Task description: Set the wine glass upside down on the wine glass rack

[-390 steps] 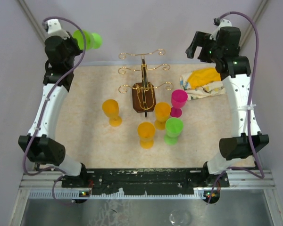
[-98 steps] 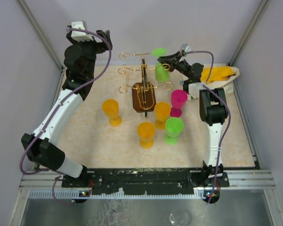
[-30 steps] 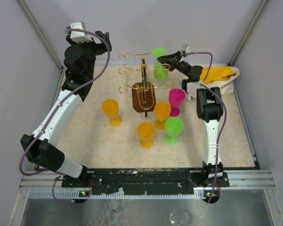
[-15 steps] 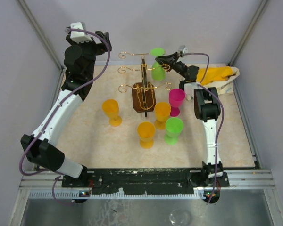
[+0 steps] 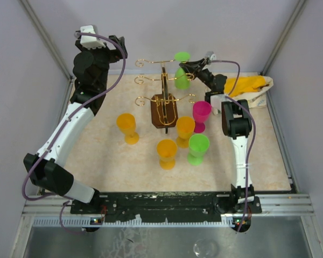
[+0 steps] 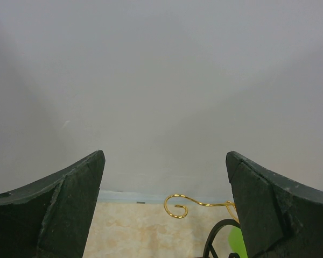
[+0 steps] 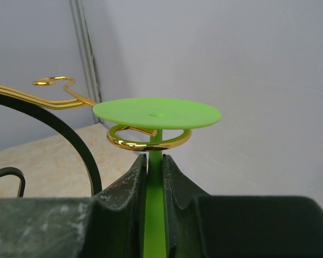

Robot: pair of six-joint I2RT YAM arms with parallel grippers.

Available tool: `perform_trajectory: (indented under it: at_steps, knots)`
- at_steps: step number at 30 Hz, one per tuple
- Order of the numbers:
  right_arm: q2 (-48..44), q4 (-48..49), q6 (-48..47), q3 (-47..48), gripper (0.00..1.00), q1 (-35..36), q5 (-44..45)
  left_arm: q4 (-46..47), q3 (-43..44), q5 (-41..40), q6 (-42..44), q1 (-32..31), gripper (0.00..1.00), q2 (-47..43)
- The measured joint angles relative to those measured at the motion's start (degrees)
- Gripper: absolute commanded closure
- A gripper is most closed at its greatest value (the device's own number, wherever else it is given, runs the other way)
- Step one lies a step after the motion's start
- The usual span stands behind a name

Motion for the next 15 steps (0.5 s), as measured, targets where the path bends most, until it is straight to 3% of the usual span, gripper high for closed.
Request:
perform_trajectory:
  at_steps: [15]
  knots:
    - [-4.4, 4.1, -2.1, -10.5, 1.0, -1.0, 4.9, 0.0, -1.0, -0.1, 0.0, 0.0, 0.01, -0.9]
